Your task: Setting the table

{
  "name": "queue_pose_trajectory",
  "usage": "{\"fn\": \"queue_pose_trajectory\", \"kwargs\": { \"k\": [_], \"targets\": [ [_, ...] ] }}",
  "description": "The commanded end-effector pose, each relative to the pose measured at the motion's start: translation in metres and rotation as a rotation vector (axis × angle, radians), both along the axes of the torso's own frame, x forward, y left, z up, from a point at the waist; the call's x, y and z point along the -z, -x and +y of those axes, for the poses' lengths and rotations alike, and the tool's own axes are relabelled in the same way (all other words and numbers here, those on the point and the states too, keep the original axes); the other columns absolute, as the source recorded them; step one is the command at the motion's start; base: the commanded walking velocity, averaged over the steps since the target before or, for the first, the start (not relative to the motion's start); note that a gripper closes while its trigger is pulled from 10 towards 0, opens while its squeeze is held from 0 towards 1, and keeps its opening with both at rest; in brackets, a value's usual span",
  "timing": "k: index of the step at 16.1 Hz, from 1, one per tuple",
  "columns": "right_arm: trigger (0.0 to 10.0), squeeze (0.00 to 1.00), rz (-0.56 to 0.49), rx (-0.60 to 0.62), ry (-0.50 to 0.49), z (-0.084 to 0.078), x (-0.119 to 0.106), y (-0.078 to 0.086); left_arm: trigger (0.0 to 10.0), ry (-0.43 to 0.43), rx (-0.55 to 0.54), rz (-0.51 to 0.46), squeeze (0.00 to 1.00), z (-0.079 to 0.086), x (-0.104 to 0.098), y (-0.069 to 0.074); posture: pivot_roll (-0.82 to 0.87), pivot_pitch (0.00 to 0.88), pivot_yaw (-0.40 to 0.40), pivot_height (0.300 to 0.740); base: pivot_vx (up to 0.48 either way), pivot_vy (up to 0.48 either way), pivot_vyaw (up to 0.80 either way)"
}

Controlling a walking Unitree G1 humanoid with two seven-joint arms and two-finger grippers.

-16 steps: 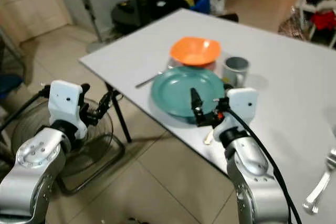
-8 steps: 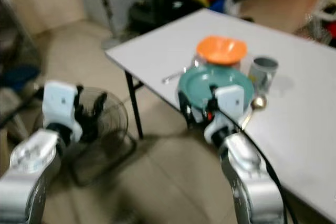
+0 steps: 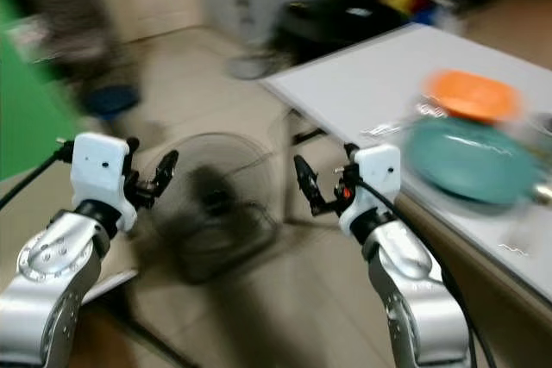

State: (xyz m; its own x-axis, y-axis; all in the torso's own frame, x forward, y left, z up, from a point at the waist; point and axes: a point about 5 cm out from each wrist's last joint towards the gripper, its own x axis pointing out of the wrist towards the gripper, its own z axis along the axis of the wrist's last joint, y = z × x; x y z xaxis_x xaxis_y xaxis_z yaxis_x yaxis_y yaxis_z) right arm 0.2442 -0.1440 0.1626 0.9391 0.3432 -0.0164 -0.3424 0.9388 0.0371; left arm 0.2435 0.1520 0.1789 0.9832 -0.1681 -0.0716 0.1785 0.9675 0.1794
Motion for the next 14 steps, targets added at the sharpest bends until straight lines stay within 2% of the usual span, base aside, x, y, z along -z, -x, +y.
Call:
{"fn": "queue_pose_trajectory", "kwargs": {
  "k": [1,11,12,14],
  "targets": [
    [10.0,0.09,-0.02,-0.029,-0.017,0.0061,-0.0045,-0.0007,10.0,-0.01,-0.026,0.005,0.0,0.0046,0.0013,-0.0005,0.12,0.0,0.049,0.74,0.0,0.322,0.8],
    [10.0,0.09,-0.032,-0.037,-0.011,-0.0003,-0.0038,-0.0068,10.0,-0.015,-0.023,-0.004,0.0,0.0034,-0.0001,-0.0037,0.13,0.0,0.057,0.74,0.0,0.307,0.8],
    [10.0,0.08,-0.035,-0.04,-0.003,-0.0002,-0.0039,-0.0079,10.0,-0.02,-0.036,-0.008,0.0,0.0052,-0.0006,-0.0046,0.13,0.0,0.053,0.74,0.0,0.0,0.8],
    [10.0,0.06,-0.038,-0.049,0.001,0.0011,-0.0044,-0.0092,10.0,-0.048,-0.052,-0.012,0.0,0.0085,-0.0015,-0.006,0.13,0.0,0.051,0.74,0.0,-0.48,0.0]
  ]
}}
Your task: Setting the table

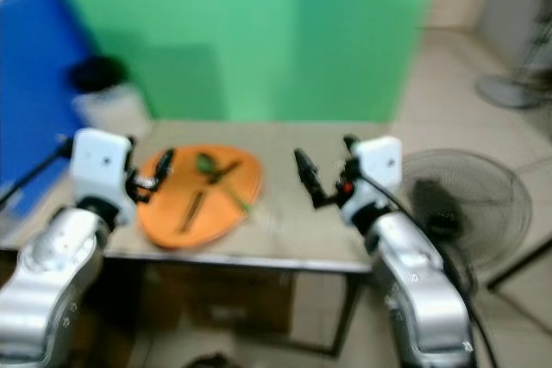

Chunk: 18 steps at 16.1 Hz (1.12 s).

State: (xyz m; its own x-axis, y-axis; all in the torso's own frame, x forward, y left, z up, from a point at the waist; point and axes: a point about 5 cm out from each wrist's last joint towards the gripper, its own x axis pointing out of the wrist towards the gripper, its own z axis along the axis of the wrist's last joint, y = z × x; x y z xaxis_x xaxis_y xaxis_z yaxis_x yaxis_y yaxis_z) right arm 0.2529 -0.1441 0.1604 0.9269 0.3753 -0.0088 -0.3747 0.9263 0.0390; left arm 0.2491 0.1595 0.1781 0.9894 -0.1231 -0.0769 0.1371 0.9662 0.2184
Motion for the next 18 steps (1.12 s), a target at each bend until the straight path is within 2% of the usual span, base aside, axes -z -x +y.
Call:
{"fn": "queue_pose_trajectory", "kwargs": {
  "k": [1,4,5,6,7,8,9,11,13,14,15,18],
  "targets": [
    [10.0,0.0,-0.026,-0.029,0.0,0.004,-0.007,-0.002,10.0,-0.007,-0.014,-0.016,0.0,0.002,-0.003,-0.001,0.14,0.0,0.049,0.74,0.0,-0.48,0.0],
    [10.0,0.0,-0.012,-0.092,0.004,0.012,-0.007,-0.006,10.0,0.007,0.006,-0.016,0.0,0.001,-0.004,-0.002,0.13,0.0,0.045,0.74,0.0,-0.08,0.0],
    [10.0,0.0,0.02,-0.147,0.013,0.018,-0.005,-0.009,10.0,-0.007,0.031,0.001,0.0,-0.001,-0.002,-0.002,0.14,0.0,0.045,0.74,0.0,0.0,0.0],
    [10.0,0.0,0.119,-0.242,0.106,0.031,0.005,-0.019,10.0,-0.043,0.101,0.044,0.0,-0.003,0.004,0.001,0.13,0.0,0.05,0.74,0.0,0.0,0.0],
    [10.0,0.0,0.139,-0.251,0.135,0.034,0.007,-0.023,10.0,-0.047,0.115,0.05,0.0,-0.003,0.005,0.001,0.13,0.0,0.057,0.74,0.0,0.0,0.0],
    [10.0,0.55,0.171,-0.325,0.154,0.046,0.009,-0.03,10.0,-0.063,0.136,0.061,0.0,0.0,0.006,0.002,0.13,0.0,0.058,0.74,0.0,0.0,0.0],
    [10.0,1.0,0.226,-0.372,0.157,0.059,0.013,-0.039,10.0,-0.075,0.144,0.068,0.0,0.003,0.006,0.003,0.13,0.0,0.06,0.74,0.0,0.0,0.0],
    [10.0,1.0,0.269,-0.4,0.181,0.073,0.015,-0.048,10.0,-0.088,0.174,0.083,0.0,0.007,0.007,0.006,0.13,0.0,0.059,0.74,0.0,0.0,0.0],
    [10.0,1.0,0.27,-0.411,0.266,0.085,0.019,-0.059,10.0,-0.116,0.208,0.103,0.0,0.013,0.009,0.009,0.13,0.0,0.058,0.74,0.0,0.0,0.0],
    [10.0,0.0,0.296,-0.427,0.352,0.098,0.027,-0.072,10.0,-0.145,0.223,0.123,0.0,0.022,0.009,0.012,0.14,0.0,0.054,0.74,0.0,0.0,0.0],
    [10.0,0.0,0.32,-0.424,0.367,0.11,0.032,-0.08,10.0,-0.16,0.238,0.135,0.0,0.028,0.008,0.016,0.15,0.0,0.053,0.74,0.0,0.0,0.0],
    [10.0,0.0,0.348,-0.439,0.349,0.135,0.034,-0.089,10.0,-0.164,0.292,0.157,0.0,0.03,0.006,0.025,0.17,0.0,0.052,0.74,0.0,0.0,0.0]
  ]
}}
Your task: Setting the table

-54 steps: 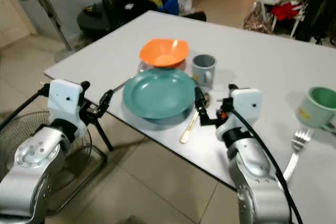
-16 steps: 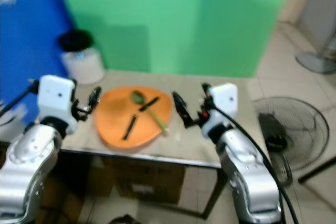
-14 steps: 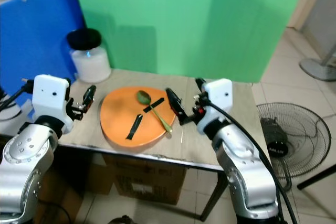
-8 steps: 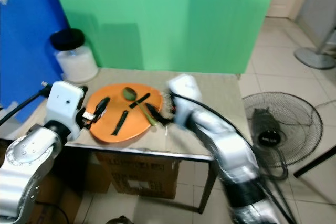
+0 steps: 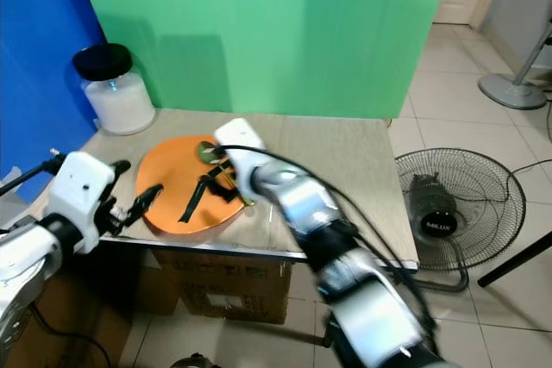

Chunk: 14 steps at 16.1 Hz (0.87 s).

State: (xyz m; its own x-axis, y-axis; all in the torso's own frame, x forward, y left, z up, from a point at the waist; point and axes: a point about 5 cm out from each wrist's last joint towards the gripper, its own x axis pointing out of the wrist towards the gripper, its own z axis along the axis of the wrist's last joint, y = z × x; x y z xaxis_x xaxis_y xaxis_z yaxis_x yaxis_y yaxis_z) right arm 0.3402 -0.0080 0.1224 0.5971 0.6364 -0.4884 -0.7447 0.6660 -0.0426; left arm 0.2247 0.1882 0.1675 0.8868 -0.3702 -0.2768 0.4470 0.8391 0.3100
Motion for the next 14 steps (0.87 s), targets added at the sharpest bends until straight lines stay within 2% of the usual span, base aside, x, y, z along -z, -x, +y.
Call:
{"fn": "queue_pose_trajectory", "kwargs": {
  "k": [1,2,4,5,9,14],
  "targets": [
    [10.0,0.0,-0.012,0.007,0.002,0.002,-0.002,-0.003,10.0,-0.002,0.023,-0.006,0.0,0.0,-0.005,0.002,0.17,0.0,0.052,0.74,0.0,0.0,0.0],
    [3.5,0.0,0.001,-0.001,0.04,0.008,0.004,-0.004,10.0,0.01,0.074,0.02,0.0,-0.002,-0.005,0.008,0.18,0.0,0.053,0.74,0.0,0.0,0.0],
    [1.6,0.0,-0.003,0.003,0.079,0.011,0.009,-0.004,10.0,0.007,0.121,0.054,0.0,-0.004,-0.003,0.014,0.18,0.0,0.054,0.74,0.0,0.0,0.0],
    [0.0,0.0,0.007,0.029,0.114,0.01,0.015,-0.006,10.0,0.009,0.145,0.071,0.0,-0.005,-0.001,0.018,0.18,0.0,0.051,0.74,0.0,0.0,0.0],
    [0.0,0.0,0.019,0.108,0.119,0.003,0.019,-0.011,10.0,0.018,0.168,0.1,0.0,-0.006,0.002,0.024,0.18,0.0,0.048,0.74,0.0,0.0,0.0],
    [0.0,0.0,0.127,0.099,0.138,-0.002,0.034,-0.005,10.0,0.016,0.179,0.148,0.0,0.001,0.022,0.024,0.18,0.0,0.047,0.74,0.0,0.0,0.0]
  ]
}}
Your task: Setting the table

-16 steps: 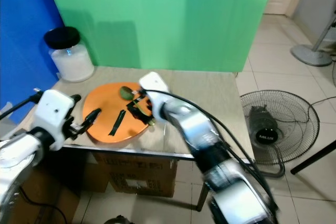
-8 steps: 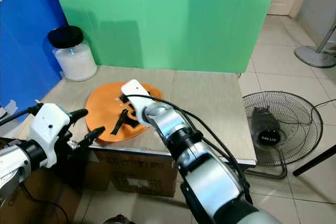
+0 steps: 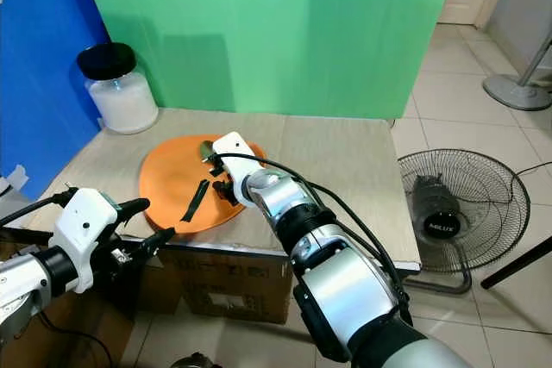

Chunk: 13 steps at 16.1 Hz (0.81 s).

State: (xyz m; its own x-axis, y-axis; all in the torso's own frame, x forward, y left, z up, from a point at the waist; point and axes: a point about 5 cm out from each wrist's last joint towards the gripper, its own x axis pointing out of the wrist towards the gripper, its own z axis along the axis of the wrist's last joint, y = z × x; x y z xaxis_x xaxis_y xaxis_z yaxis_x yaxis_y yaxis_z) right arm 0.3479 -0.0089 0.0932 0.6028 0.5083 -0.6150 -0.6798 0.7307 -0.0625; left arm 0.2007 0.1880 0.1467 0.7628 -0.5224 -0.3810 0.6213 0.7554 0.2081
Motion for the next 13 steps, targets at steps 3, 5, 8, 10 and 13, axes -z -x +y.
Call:
{"fn": "queue_pose_trajectory", "kwargs": {
  "k": [3,5,8,10,13],
  "targets": [
    [0.0,0.0,0.048,-0.034,0.027,0.001,0.008,0.005,10.0,-0.014,0.012,0.014,0.0,0.005,0.011,0.001,0.17,0.0,0.046,0.74,0.0,0.0,0.0],
    [0.0,0.0,0.049,-0.036,0.028,0.002,0.008,0.005,10.0,-0.011,0.013,0.012,0.0,0.005,0.014,0.001,0.18,0.0,0.041,0.74,0.0,0.0,0.0],
    [0.0,0.0,0.048,-0.038,0.032,0.001,0.008,0.005,10.0,-0.012,0.016,0.007,0.0,0.006,0.019,0.001,0.18,0.0,0.033,0.74,0.0,0.0,0.0],
    [0.0,0.0,0.046,-0.036,0.034,0.0,0.008,0.005,10.0,-0.016,0.016,0.002,0.0,0.009,0.027,-0.003,0.18,0.0,0.038,0.74,0.0,0.0,0.0],
    [0.0,0.0,0.045,-0.027,0.033,0.0,0.008,0.004,10.0,-0.024,0.017,-0.003,0.0,0.008,0.034,-0.008,0.18,0.0,0.039,0.74,0.0,0.0,0.0]
  ]
}}
